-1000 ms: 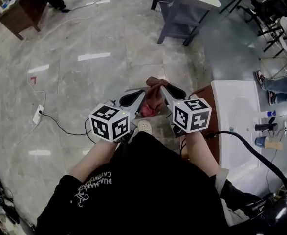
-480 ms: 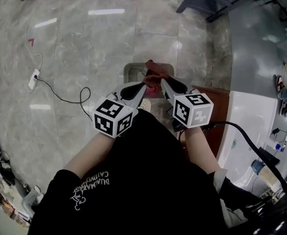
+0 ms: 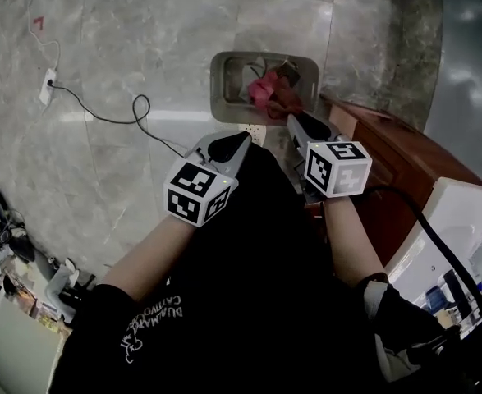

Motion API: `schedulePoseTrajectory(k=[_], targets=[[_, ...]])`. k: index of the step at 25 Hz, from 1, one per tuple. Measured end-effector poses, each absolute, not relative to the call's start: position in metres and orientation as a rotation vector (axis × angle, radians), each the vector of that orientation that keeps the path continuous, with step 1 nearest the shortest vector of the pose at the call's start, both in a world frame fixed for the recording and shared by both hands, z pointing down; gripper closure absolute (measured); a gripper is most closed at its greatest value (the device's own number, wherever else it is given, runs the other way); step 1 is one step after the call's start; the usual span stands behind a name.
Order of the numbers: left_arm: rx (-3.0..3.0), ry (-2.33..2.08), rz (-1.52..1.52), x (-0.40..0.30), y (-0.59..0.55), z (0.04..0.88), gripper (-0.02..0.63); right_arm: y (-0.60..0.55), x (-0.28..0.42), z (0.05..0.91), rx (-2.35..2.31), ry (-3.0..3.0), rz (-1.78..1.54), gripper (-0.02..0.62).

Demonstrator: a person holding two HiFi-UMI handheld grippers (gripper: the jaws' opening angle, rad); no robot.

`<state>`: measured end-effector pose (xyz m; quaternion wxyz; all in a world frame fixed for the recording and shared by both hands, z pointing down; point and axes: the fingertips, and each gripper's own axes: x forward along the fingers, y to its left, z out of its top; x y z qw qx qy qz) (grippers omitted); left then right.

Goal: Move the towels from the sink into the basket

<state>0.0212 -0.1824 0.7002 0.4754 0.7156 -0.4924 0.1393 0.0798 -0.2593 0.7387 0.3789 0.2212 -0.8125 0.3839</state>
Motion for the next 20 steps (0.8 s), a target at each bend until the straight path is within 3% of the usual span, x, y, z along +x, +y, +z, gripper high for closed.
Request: schedulePoseTrajectory(k=[20], targets=[[1.464, -1.117, 0.383, -0.006, -0.140, 0.933, 0.603, -0.242, 0.099, 0.981, 0.511, -1.856, 1.065, 0.532]])
